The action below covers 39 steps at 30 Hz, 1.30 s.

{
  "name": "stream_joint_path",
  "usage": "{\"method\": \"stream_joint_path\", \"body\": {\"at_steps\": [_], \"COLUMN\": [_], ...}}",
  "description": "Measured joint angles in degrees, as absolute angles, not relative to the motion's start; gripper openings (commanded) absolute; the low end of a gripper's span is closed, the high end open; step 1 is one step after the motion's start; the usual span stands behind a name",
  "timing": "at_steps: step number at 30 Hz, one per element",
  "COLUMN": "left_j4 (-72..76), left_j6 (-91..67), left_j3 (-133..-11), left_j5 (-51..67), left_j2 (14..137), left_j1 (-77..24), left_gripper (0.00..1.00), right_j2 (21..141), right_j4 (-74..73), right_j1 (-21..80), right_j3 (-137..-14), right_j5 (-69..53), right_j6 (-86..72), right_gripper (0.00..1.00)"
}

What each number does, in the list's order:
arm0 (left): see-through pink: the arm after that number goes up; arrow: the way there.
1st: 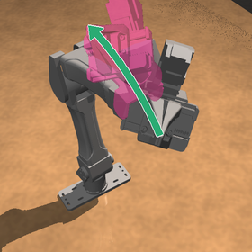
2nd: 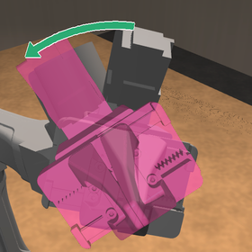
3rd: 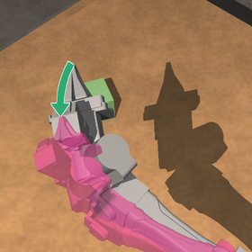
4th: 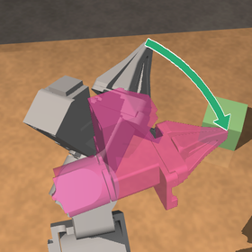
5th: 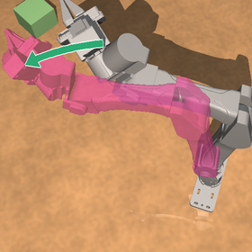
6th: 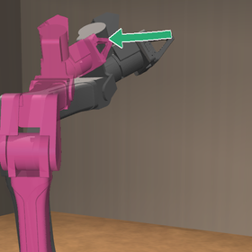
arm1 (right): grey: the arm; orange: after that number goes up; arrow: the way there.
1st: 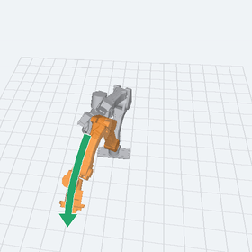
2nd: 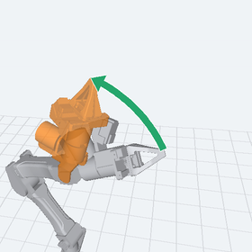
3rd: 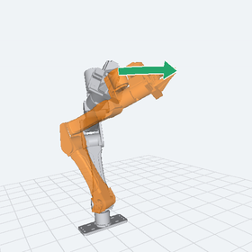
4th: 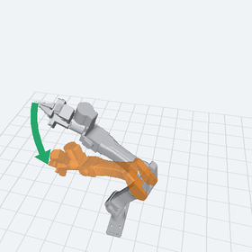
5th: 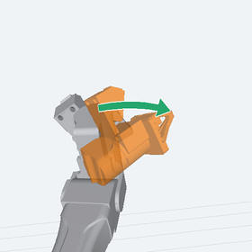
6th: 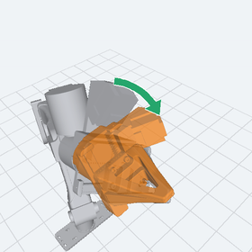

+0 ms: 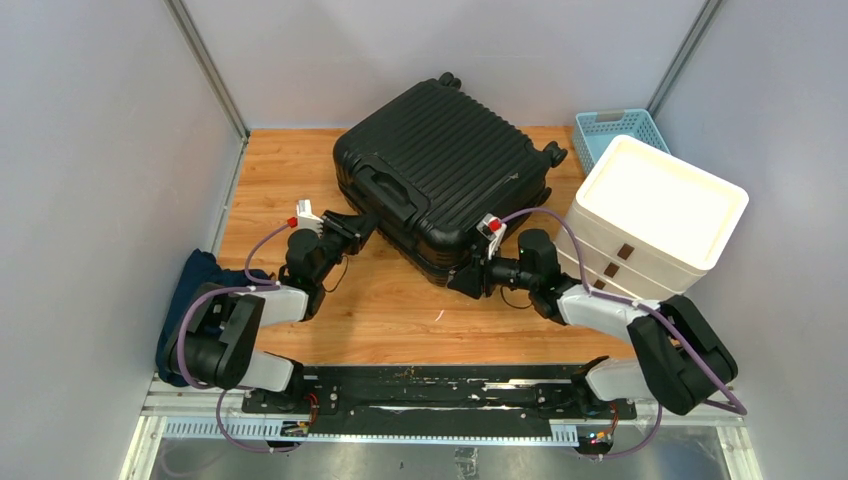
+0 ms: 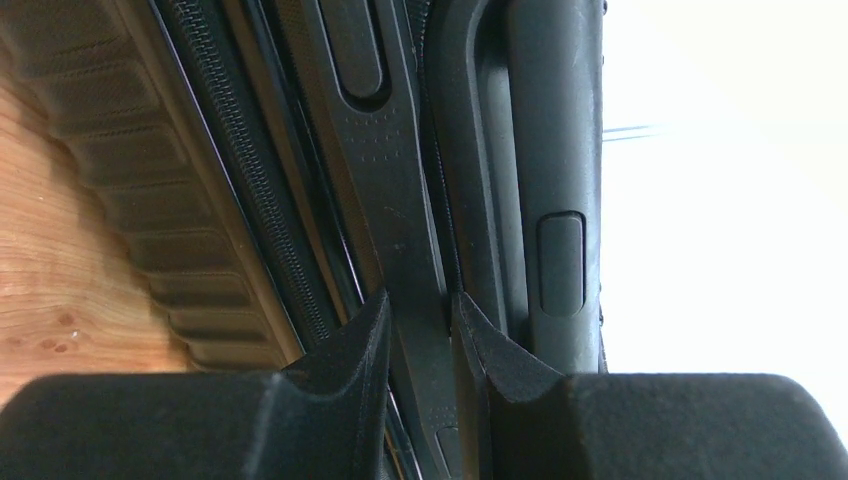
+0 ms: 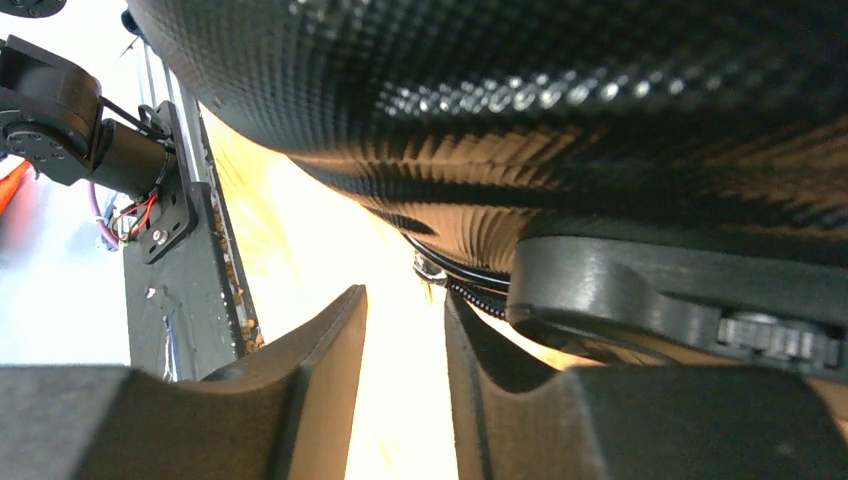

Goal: Open, take out, and arrange the luggage
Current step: Unzip the luggage at the center of the board.

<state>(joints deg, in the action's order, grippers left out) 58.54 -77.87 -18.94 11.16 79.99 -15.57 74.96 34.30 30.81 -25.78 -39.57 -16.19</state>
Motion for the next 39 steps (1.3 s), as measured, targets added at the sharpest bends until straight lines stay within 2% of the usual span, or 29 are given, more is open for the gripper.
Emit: {"method": "stream_joint_path", "body": {"at_steps": [9, 12, 14, 17, 20, 34, 39], "left_j4": [57.6, 57.1, 57.1, 56.9, 56.8, 55.7, 55.0], "left_j6": [-77.2, -76.8, -76.8, -76.8, -76.8, -76.8, -76.8], "left_j3": [-19.0, -19.0, -19.0, -19.0, -19.0, -19.1, -19.1], "left_j5": [10.2, 10.3, 10.4, 10.9, 11.5, 11.9, 11.9], "left_j2": [79.5, 79.0, 78.9, 78.8, 78.7, 77.8, 77.4], "left_j1": [-15.6, -15.9, -16.0, -16.1, -16.4, -16.7, -16.7], "left_gripper": [0.0, 0.0, 0.0, 0.0, 0.0, 0.0, 0.0], "right_j2": [78.7, 78.7, 78.7, 78.5, 78.0, 83.5, 82.3], "right_j4": [39.7, 41.5, 42.9, 44.7, 46.3, 54.1, 54.9], "right_j1": [31.5, 31.5, 31.5, 31.5, 31.5, 32.0, 33.0], "right_j3": [-25.2, -24.4, -23.8, -22.6, -21.3, -17.7, -17.3], "right_j5": [-38.7, -38.1, -37.9, -37.9, -38.2, -31.2, -30.3], "right_j6": [-15.0, -15.7, -16.6, -18.1, -19.3, -21.0, -23.1], "right_gripper": [0.18, 0.14, 0.19, 0.36, 0.43, 0.41, 0.45]}}
